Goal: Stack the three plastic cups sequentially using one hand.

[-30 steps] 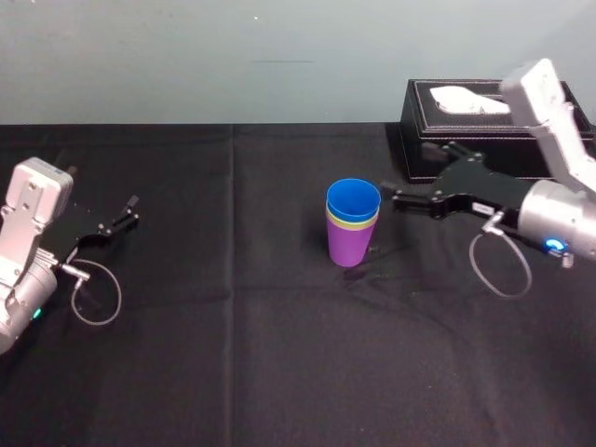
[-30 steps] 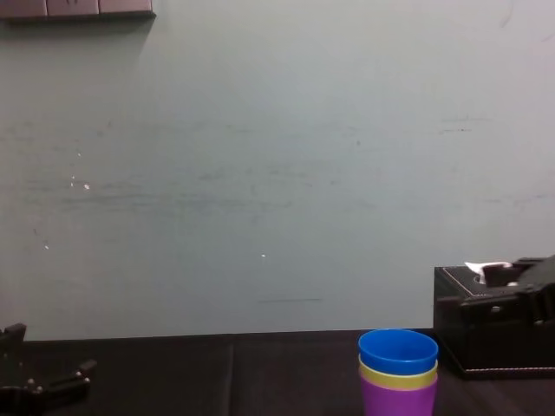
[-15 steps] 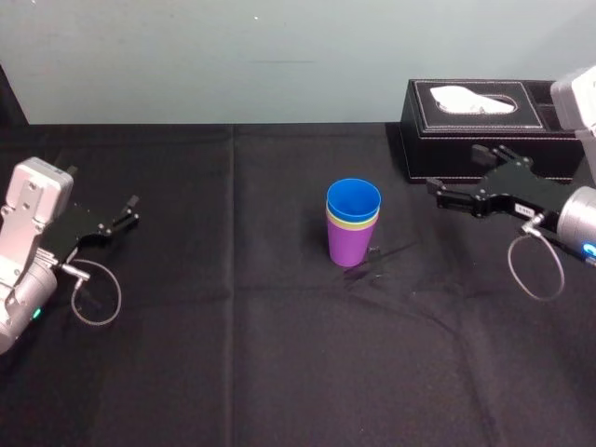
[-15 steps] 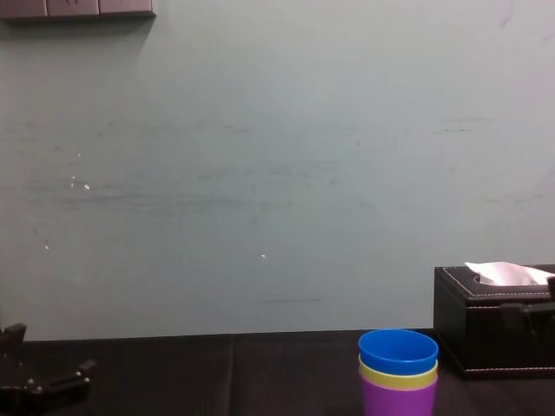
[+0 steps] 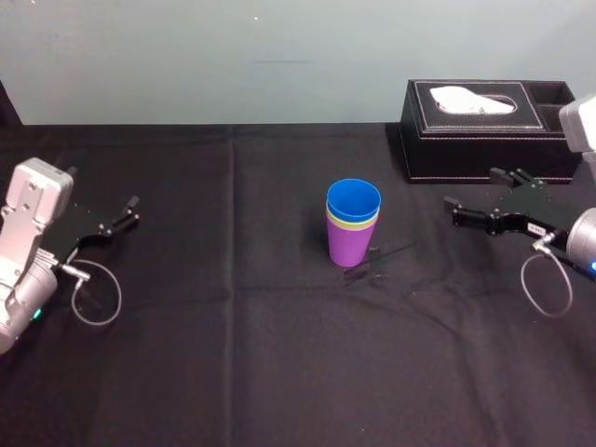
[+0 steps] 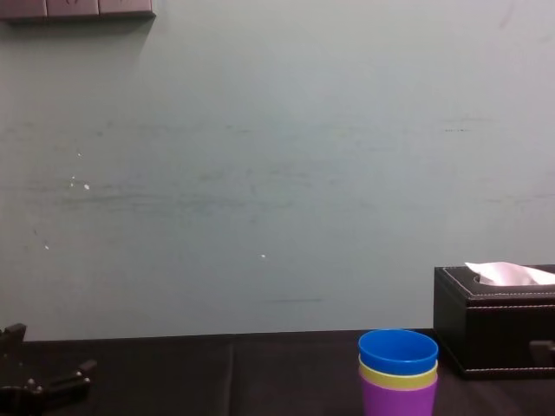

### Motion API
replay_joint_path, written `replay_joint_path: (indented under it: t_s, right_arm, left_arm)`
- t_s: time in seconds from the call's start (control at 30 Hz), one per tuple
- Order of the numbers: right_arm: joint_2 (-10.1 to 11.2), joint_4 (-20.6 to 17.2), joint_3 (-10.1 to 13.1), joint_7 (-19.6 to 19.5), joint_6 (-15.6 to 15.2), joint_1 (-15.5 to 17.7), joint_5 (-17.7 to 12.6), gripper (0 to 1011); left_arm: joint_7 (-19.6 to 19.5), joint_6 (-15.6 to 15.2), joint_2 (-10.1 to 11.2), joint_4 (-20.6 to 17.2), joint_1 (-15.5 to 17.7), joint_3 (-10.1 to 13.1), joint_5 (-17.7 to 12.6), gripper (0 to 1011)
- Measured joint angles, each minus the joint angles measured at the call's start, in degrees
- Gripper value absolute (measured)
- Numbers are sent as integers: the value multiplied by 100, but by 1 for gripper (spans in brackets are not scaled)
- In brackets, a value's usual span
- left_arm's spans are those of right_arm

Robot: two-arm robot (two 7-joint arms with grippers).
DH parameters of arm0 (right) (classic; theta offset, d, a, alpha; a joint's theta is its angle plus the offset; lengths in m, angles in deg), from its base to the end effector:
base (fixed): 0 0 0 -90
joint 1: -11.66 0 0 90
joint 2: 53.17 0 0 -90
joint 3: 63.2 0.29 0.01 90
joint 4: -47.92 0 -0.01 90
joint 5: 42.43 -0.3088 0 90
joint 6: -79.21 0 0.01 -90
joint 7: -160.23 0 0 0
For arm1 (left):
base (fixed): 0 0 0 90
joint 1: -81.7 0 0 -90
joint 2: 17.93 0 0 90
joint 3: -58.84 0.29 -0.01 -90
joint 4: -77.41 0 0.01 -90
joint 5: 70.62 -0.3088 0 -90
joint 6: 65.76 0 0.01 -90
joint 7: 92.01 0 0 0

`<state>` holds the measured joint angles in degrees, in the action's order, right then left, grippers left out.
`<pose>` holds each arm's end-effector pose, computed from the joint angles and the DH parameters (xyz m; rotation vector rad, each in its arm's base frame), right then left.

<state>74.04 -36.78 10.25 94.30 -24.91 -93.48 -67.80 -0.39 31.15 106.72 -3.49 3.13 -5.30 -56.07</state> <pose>0.3852 -0.1258 -0.2282 -0.3487 0.0363 -1.0018 0.3581 0.0827 -0.3023 0.3045 -0.2851 1.2480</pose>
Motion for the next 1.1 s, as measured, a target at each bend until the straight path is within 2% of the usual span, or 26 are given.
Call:
replay_joint_path:
  t_s: [0.2, 1.1]
  right_arm:
    - [-53, 110, 15, 2, -8, 39, 28, 1002]
    - [-33, 67, 4, 9, -15, 22, 24, 1003]
  left_arm:
    - [0, 0, 0, 0, 0, 0, 0, 1011]
    - [0, 0, 0, 0, 0, 0, 0, 1011]
